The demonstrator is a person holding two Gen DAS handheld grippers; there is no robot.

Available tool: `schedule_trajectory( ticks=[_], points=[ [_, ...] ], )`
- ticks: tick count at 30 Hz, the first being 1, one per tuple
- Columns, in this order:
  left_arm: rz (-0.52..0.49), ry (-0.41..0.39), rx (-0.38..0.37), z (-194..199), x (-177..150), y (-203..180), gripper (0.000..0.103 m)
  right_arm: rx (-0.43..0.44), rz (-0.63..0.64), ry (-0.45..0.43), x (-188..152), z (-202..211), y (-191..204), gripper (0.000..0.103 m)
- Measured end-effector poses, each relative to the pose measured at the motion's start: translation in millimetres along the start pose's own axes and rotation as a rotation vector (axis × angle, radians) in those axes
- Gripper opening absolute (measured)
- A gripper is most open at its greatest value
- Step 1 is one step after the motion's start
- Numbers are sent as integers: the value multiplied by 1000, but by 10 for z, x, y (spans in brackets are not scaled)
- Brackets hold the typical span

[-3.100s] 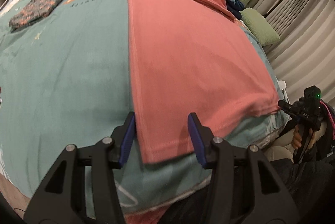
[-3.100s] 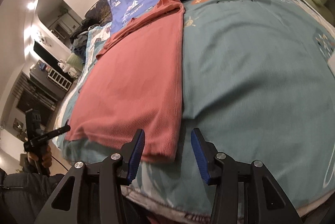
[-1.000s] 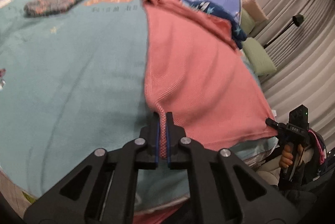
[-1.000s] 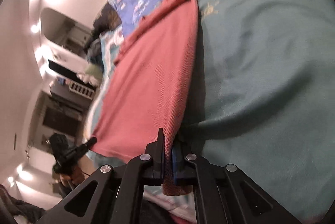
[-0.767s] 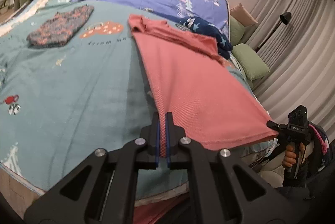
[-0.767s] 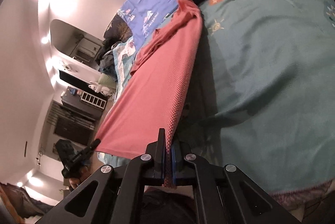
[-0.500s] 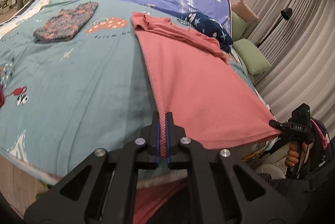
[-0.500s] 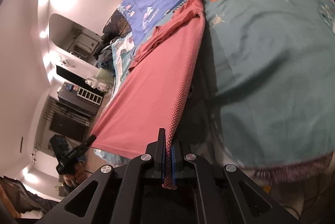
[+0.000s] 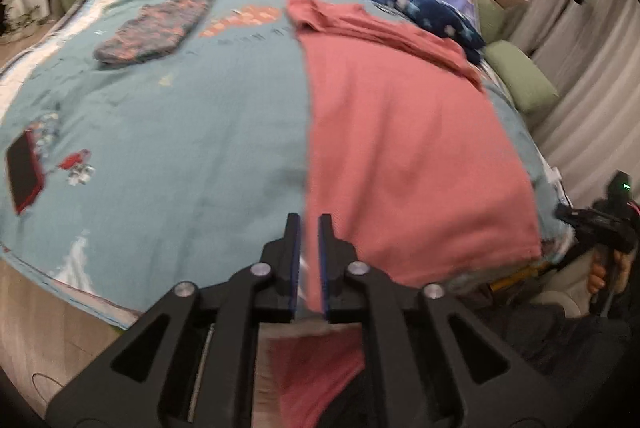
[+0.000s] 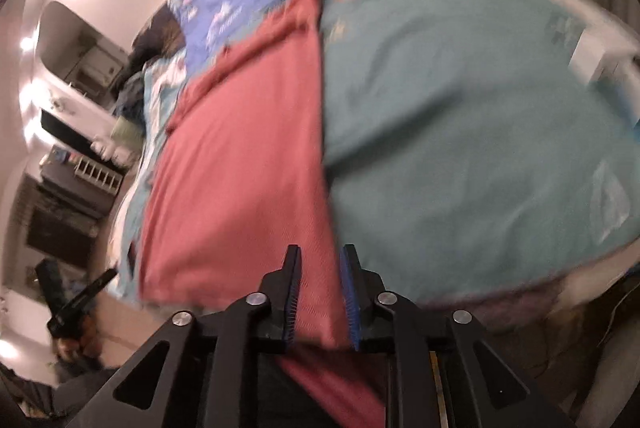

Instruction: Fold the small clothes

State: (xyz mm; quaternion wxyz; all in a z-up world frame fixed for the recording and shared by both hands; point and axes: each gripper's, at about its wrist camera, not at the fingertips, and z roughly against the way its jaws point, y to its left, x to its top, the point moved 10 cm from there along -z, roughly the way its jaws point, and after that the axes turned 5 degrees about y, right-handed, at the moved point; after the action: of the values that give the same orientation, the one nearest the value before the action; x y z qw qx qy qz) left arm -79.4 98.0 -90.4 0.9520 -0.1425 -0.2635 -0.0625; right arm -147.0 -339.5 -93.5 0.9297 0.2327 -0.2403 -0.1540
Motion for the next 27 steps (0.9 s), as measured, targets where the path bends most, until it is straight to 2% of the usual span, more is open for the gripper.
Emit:
schedule_trajectory(
  ticks=[1, 3, 5, 7, 9, 12, 16, 18, 21, 25, 27],
  points=[
    [0, -34, 21, 54, 115, 44, 26, -21, 16, -33, 95, 62, 3, 31],
    [-24, -99, 47, 117, 364, 39, 34, -59, 86, -97, 374, 134, 89, 36],
    [-75, -144, 52, 85, 670, -62, 38, -71, 144, -120, 618, 94, 196, 39],
    [-121, -152, 38, -55, 969, -223, 41, -61, 167, -128, 958, -37, 305, 39],
    [-168, -138, 6, -258, 1266, -450, 42, -24, 172, -135, 1226, -141, 376, 39],
    [-228, -92, -89, -593, 1696, -918, 45, 11, 142, -144, 1663, -354, 406, 39],
    [-314, -36, -218, -1061, 2288, -1764, 57, 14, 87, -133, 2170, -682, 277, 39],
    [-355, -19, -234, -1300, 2535, -2161, 57, -2, 75, -120, 2334, -819, 198, 39],
    [-420, 38, -265, -1725, 2805, -2675, 59, 22, 45, -86, 2637, -1043, 90, 39],
    [-470, 107, -259, -2331, 2991, -3120, 59, 98, -57, -55, 3084, -1265, -112, 39],
    [-476, 137, -263, -2533, 3019, -3216, 59, 134, -105, -30, 3294, -1409, -199, 39]
  ],
)
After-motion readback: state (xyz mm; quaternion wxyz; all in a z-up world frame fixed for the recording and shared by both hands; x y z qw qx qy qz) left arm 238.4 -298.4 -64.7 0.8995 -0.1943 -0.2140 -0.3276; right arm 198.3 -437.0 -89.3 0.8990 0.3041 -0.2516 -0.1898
